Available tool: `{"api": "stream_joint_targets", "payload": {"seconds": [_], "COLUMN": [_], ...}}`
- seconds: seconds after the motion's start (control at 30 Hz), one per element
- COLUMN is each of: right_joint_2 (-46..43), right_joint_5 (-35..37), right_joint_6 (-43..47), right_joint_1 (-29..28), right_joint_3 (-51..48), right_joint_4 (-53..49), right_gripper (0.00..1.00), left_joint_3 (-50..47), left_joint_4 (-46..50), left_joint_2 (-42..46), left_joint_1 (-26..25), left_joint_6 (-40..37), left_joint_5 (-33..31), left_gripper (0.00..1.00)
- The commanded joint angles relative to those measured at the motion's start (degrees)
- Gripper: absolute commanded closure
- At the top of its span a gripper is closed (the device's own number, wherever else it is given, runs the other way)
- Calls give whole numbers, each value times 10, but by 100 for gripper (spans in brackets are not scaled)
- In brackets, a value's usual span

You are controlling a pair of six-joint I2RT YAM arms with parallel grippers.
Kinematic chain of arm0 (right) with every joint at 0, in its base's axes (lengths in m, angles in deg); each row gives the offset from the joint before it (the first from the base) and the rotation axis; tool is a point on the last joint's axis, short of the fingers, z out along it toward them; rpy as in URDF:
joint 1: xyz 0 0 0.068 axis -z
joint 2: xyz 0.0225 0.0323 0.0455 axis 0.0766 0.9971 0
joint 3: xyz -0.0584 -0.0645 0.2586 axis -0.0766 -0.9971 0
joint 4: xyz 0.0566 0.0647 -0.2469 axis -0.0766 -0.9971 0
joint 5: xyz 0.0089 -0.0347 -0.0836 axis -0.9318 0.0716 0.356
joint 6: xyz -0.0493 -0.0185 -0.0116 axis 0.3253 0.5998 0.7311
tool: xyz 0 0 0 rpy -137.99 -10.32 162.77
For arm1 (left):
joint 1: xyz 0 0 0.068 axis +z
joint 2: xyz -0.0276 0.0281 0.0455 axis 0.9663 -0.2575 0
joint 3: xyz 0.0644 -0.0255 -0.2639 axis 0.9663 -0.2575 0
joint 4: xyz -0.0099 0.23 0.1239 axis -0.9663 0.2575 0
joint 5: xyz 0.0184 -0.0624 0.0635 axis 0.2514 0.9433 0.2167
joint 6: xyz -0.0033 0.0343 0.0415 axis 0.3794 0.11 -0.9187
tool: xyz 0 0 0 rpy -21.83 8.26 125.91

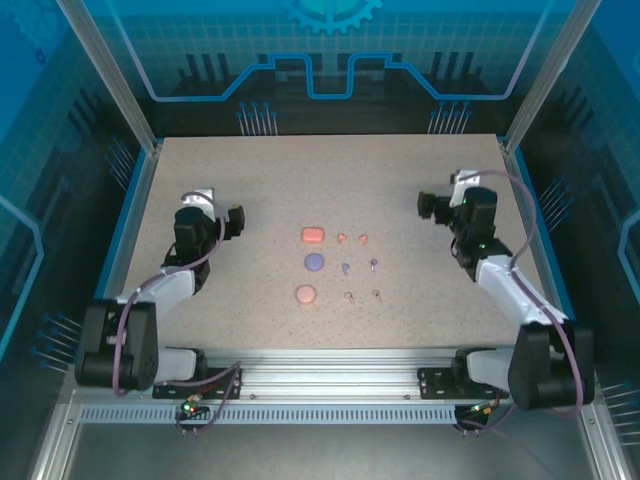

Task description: Insert wireless bluetooth earbuds into charging case

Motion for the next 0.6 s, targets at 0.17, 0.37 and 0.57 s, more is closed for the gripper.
{"api": "stream_joint_targets", "payload": {"seconds": [0.17, 0.37, 0.57], "right_joint_2": [19, 62, 144], "right_joint_5": [-105, -73, -27], "right_joint_6": [-136, -223, -448], "right_joint_1": [7, -181, -375], "right_joint_3": [158, 239, 293], "right_joint_4": [-384, -535, -577], "right_gripper": [5, 16, 17], "left_joint_3": [147, 179, 193], "left_joint_4": [304, 404, 424], "left_joint_2": [88, 72, 34], "left_joint_1": [-17, -47, -52], "left_joint_6": [194, 336, 425], "left_joint_5": [64, 136, 156], "left_gripper": [1, 1, 1]}}
